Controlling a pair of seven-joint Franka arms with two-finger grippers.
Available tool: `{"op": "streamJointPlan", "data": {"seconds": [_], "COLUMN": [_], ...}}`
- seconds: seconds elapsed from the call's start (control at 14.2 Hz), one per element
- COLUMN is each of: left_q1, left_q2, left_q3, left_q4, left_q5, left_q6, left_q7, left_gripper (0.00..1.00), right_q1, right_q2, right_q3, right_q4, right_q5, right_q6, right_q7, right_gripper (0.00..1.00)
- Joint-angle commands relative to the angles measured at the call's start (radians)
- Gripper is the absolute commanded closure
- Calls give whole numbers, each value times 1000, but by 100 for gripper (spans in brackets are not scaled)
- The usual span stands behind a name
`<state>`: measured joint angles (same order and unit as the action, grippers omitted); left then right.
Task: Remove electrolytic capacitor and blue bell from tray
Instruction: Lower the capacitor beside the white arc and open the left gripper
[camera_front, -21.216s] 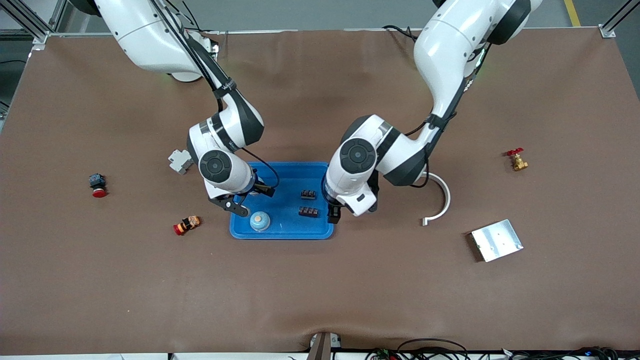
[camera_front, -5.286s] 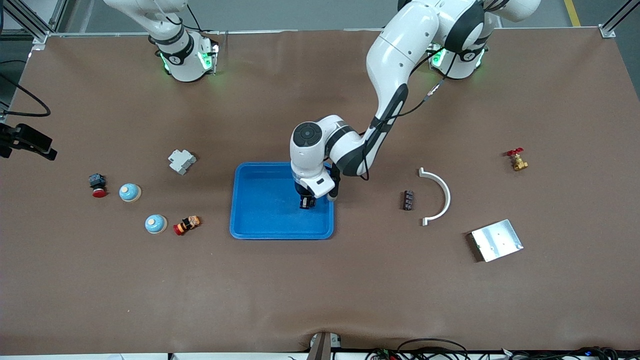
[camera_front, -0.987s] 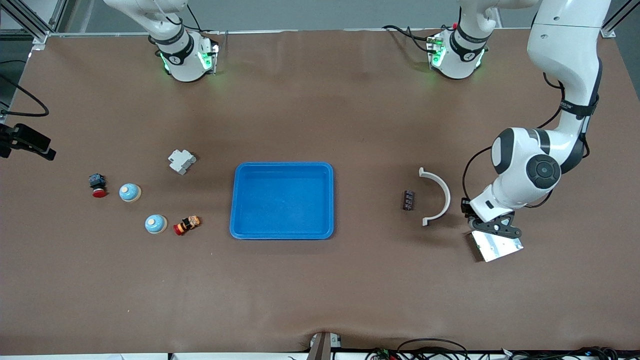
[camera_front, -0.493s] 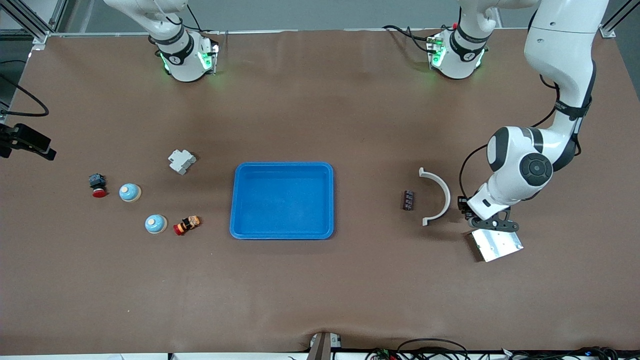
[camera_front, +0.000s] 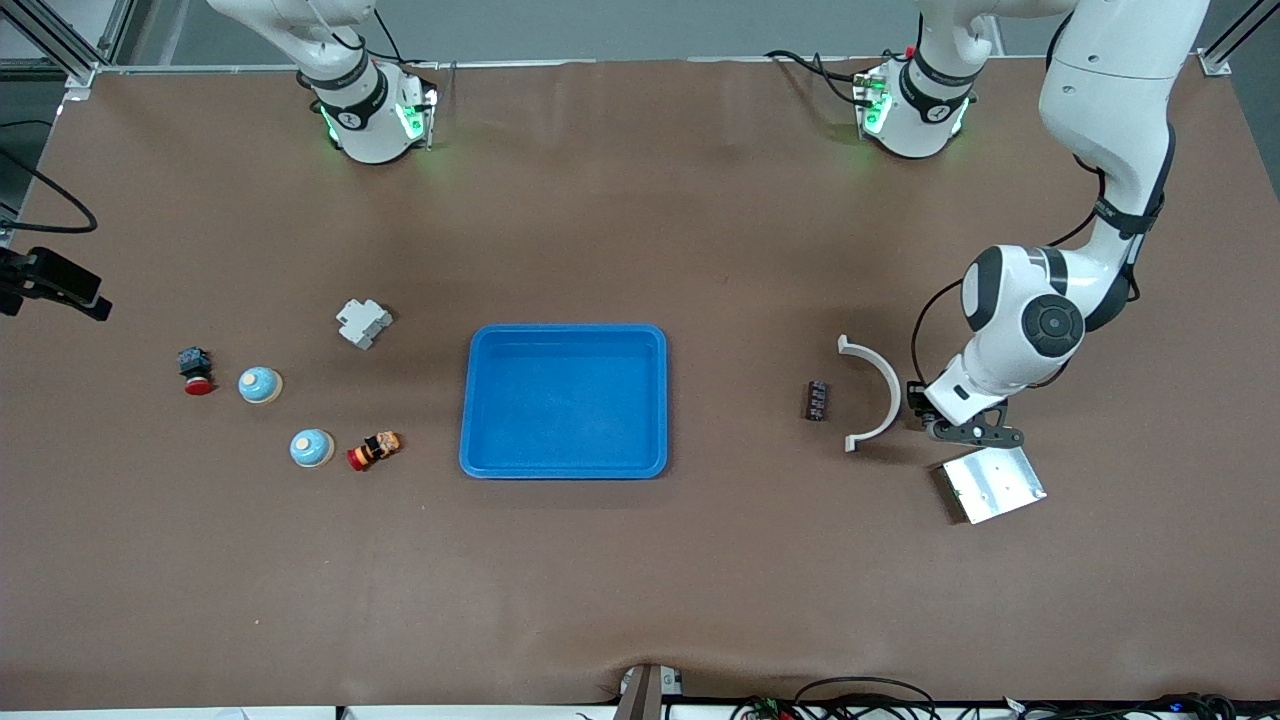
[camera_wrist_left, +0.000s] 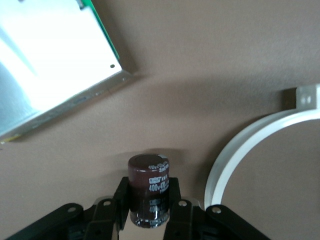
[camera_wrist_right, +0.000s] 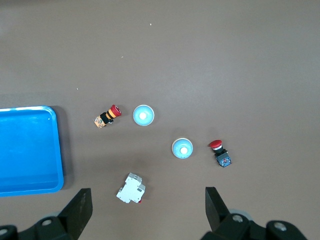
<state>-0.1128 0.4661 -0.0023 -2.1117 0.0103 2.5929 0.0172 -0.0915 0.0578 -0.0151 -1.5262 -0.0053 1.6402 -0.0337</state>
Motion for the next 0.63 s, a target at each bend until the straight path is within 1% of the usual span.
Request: {"op": "streamJointPlan", "data": {"seconds": [0.0,0.56], "left_q1": [-4,-8], "left_q2": [-27,-12], "left_q3": [-4,-4], "left_q4": [-37,-39], "left_q5": [-4,-4], "left_q6": [18,16], "left_q7": [-13,-10], "left_gripper": [100,100], "right_q1": [-7,-5], "right_q2": [-7,-7], "right_q3": [1,3], "right_q4": [0,1], "right_q5": [19,19], "right_q6": [-3,-10], "right_q7": [-3,-8], "right_gripper": [0,0]}}
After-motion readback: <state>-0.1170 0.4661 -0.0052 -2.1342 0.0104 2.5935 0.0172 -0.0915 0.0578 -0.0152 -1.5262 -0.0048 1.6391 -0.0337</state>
